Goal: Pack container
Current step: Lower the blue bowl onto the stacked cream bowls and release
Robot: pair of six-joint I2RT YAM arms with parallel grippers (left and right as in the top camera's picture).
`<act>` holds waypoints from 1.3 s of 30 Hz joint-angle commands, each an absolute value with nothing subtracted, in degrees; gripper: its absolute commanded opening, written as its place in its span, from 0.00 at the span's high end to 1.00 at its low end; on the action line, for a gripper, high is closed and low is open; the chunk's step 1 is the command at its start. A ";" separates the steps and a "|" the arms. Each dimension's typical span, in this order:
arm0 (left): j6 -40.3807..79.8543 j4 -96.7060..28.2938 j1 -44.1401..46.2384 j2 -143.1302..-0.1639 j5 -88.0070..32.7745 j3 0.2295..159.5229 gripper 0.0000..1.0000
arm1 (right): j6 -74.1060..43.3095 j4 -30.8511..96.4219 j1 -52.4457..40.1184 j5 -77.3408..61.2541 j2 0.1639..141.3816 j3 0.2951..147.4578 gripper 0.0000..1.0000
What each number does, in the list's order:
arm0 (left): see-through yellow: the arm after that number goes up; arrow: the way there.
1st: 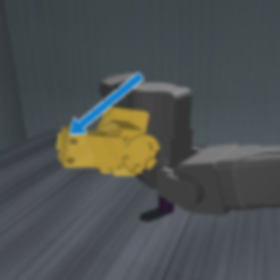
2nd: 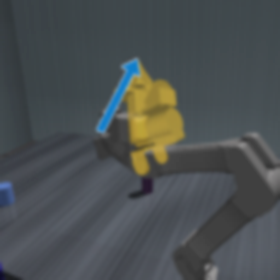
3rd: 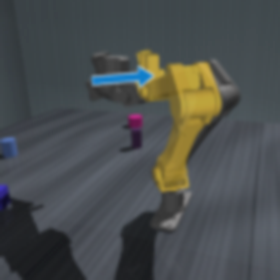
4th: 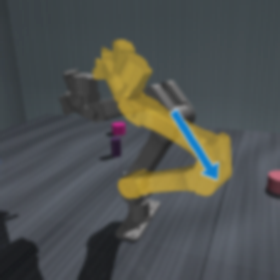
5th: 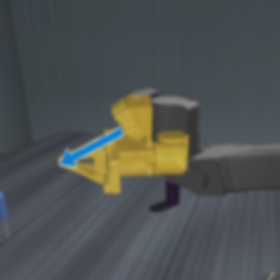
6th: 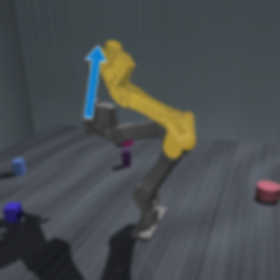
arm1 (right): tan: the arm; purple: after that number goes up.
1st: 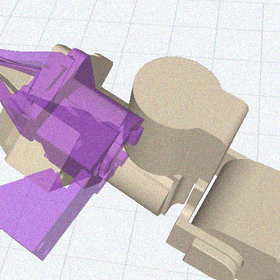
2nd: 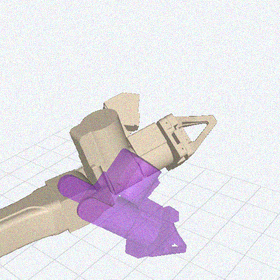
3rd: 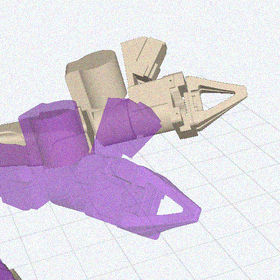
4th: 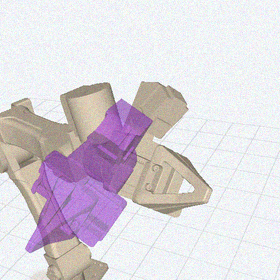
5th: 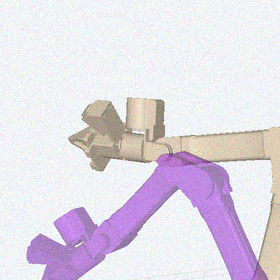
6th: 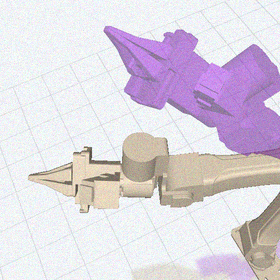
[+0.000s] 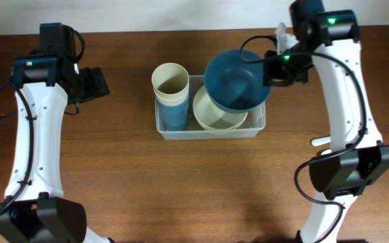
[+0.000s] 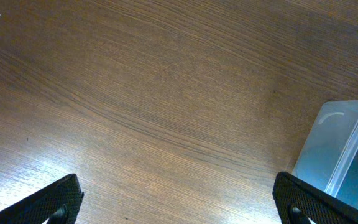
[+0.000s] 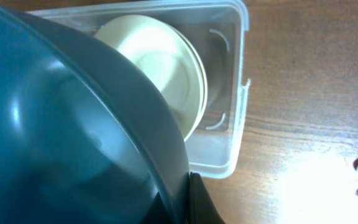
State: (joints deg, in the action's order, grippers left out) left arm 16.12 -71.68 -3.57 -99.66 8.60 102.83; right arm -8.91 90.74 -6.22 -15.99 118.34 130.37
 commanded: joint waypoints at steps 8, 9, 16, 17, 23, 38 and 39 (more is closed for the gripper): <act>16.71 -71.57 -3.81 -99.63 8.84 102.24 0.00 | -11.03 89.91 -9.37 -12.75 121.82 130.23 0.96; 16.71 -71.59 -3.81 -99.63 8.84 102.24 0.00 | -11.03 89.80 -9.37 -12.80 122.23 130.21 0.96; 16.71 -71.59 -3.81 -99.63 8.84 102.24 0.00 | -11.00 86.39 -9.37 -12.78 123.61 125.62 0.96; 16.71 -71.59 -3.81 -99.63 8.84 102.24 0.00 | -11.00 85.69 -9.37 -12.78 123.61 124.73 0.96; 16.71 -71.59 -3.81 -99.63 8.84 102.24 0.00 | -11.03 82.15 -9.37 -12.80 123.72 120.64 0.96; 16.71 -71.57 -3.81 -99.63 8.84 102.24 0.00 | -11.44 79.79 -9.87 -13.02 124.09 118.43 0.95; 16.71 -71.57 -3.81 -99.63 8.84 102.24 0.00 | -11.44 79.64 -10.15 -13.02 124.14 118.43 0.92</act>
State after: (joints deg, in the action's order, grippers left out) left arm 16.12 -71.68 -3.57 -99.66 8.60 102.83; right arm -10.83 80.03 -8.95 -12.91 123.61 118.89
